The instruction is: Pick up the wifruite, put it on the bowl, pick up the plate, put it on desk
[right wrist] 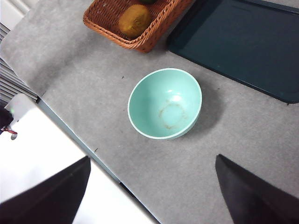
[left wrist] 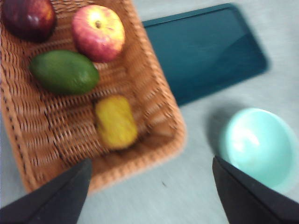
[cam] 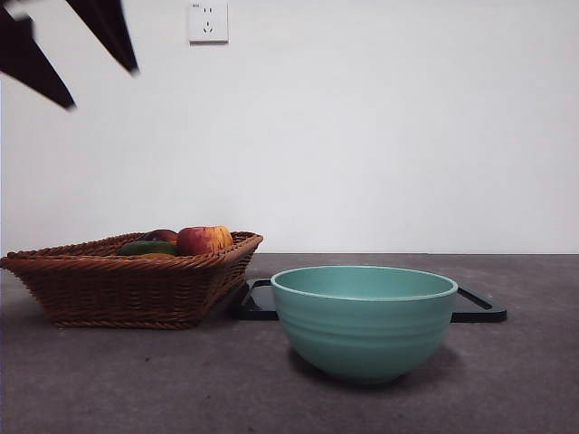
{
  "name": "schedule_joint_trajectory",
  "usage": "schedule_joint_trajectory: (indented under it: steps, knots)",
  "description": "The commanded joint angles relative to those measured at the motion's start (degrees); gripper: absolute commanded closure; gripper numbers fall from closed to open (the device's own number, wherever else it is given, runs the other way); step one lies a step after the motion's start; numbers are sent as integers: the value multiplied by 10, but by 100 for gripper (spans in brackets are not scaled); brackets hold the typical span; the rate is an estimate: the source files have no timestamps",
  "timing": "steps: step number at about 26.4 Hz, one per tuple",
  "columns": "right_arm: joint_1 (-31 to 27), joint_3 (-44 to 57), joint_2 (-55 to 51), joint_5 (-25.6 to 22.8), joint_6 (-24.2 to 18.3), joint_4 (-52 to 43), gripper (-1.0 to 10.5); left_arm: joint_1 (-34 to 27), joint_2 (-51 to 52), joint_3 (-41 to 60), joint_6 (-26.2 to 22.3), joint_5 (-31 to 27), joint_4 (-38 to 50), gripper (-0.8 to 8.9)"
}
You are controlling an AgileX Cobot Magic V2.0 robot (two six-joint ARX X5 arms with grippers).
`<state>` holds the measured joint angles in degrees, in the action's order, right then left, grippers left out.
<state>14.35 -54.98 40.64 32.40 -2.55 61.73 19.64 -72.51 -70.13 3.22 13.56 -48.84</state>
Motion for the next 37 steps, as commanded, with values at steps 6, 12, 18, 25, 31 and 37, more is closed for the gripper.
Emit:
schedule_joint_trajectory:
  steps: [6, 12, 18, 25, 31, 37]
  knots:
    - [3, -12, 5, 2, 4, -4, 519, 24, -115, -13, 7, -47, 59, 408]
    - [3, -12, 5, 2, 4, -4, 519, 33, -186, -13, 7, -71, 101, 408]
    - [3, -12, 5, 2, 4, -4, 519, 34, -235, -13, 7, -78, 133, 408]
    - [3, -12, 5, 2, 4, -5, 519, 34, -287, -13, 7, -79, 151, 408]
    - [3, -12, 5, 2, 4, -5, 519, 34, -310, -13, 7, -82, 156, 445]
    - [3, -12, 5, 1, 4, -9, 519, 34, -308, -14, 9, -82, 151, 606]
